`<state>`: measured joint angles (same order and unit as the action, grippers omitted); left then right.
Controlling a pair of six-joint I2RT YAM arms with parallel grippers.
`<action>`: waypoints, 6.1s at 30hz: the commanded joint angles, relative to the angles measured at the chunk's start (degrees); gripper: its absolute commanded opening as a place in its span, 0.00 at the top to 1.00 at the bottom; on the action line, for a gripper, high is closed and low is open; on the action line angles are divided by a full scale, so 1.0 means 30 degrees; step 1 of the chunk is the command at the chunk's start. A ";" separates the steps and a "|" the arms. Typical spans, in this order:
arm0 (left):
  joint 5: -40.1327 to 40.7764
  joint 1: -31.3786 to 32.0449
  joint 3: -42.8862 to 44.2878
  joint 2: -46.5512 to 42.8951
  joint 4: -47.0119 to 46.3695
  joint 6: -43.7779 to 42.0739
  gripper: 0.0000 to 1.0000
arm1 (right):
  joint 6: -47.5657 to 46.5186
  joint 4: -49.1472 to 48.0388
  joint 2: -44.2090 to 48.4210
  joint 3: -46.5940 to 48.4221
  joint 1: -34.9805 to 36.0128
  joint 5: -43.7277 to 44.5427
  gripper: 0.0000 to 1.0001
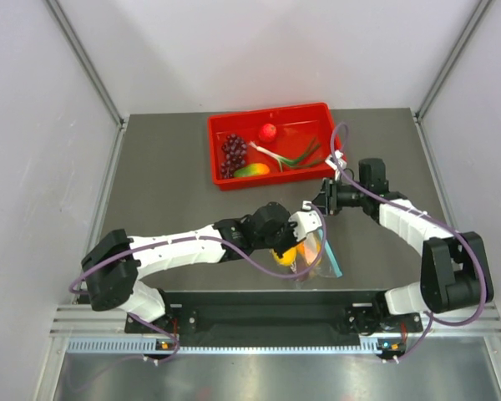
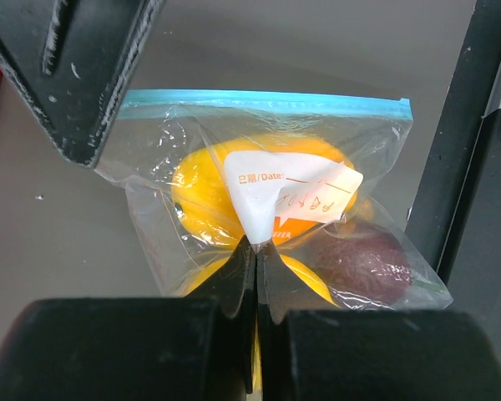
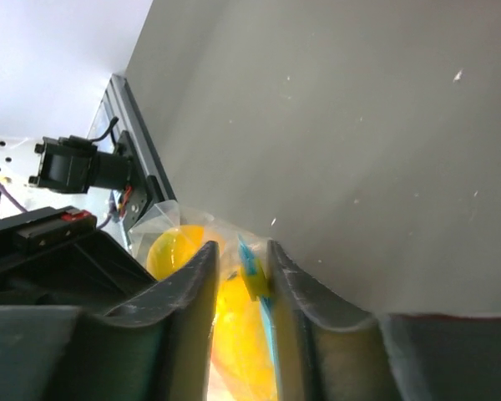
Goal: Open the zip-top bag and remove the fake food
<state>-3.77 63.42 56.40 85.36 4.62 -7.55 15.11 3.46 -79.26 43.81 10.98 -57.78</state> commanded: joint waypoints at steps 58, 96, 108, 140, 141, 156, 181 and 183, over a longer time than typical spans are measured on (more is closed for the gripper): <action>-0.7765 -0.4264 0.0330 0.0198 -0.4910 0.7879 0.16 | 0.1816 0.1103 0.5357 0.0045 0.0382 -0.3153 1.00; -1.2278 -0.4381 0.1561 0.2600 -0.4675 1.0339 1.00 | -0.2663 0.6811 0.9605 0.0044 0.0411 0.2649 0.51; -1.2542 -0.4440 0.1883 0.2894 -0.4705 1.0486 1.00 | -0.3134 0.7195 0.9225 0.0103 0.0850 0.2180 0.57; -1.1897 -0.5084 0.3258 0.2043 -0.2682 0.8435 0.40 | -0.2841 0.6960 0.8726 0.0191 0.1349 0.2151 1.00; -1.1985 -0.5114 0.3347 0.2247 -0.2741 0.8464 0.40 | -0.2841 0.6960 0.8726 0.0191 0.1349 0.2092 1.00; -1.3480 -0.5143 0.3173 0.2835 -0.3562 0.9256 1.00 | -0.2460 0.6667 0.8375 0.0045 0.1349 0.2385 1.00; -0.7068 -1.0064 0.0800 0.0582 -0.2217 0.8993 1.00 | -0.4451 1.0180 0.7876 0.0981 0.1407 0.2530 1.00; -0.5603 -1.0356 0.0653 0.0346 -0.1632 0.8875 1.00 | -0.4569 1.0738 0.7964 0.1128 0.1378 0.2764 1.00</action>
<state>-32.75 35.64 59.16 89.78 -2.92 22.28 3.42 30.41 -56.77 43.59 14.61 -48.40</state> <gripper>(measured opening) 0.012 0.038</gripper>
